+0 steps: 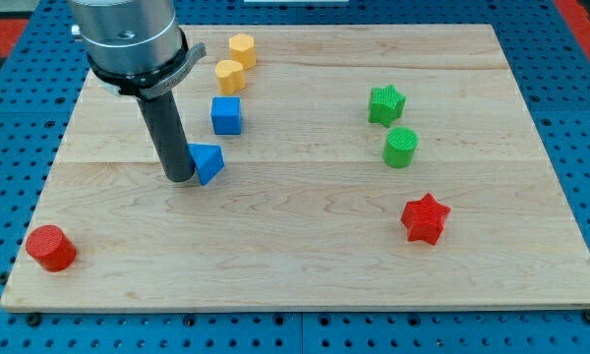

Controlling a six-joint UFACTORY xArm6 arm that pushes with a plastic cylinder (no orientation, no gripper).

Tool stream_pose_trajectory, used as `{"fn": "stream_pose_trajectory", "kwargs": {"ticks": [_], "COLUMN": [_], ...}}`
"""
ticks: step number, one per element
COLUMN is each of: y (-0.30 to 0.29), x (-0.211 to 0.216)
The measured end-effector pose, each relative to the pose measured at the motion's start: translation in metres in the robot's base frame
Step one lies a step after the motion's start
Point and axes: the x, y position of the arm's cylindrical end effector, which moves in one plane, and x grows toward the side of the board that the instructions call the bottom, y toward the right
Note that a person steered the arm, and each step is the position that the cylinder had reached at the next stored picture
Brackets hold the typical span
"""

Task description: Slide red circle to the center

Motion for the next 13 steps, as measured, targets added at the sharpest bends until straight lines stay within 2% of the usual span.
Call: {"fn": "stream_pose_trajectory", "kwargs": {"ticks": [4, 5, 6, 8, 9, 10, 12, 13], "y": [0.016, -0.022, -0.094, -0.164, -0.146, -0.070, 0.061, 0.073], "x": [0.000, -0.001, 0.010, 0.096, 0.113, 0.110, 0.065, 0.022]}}
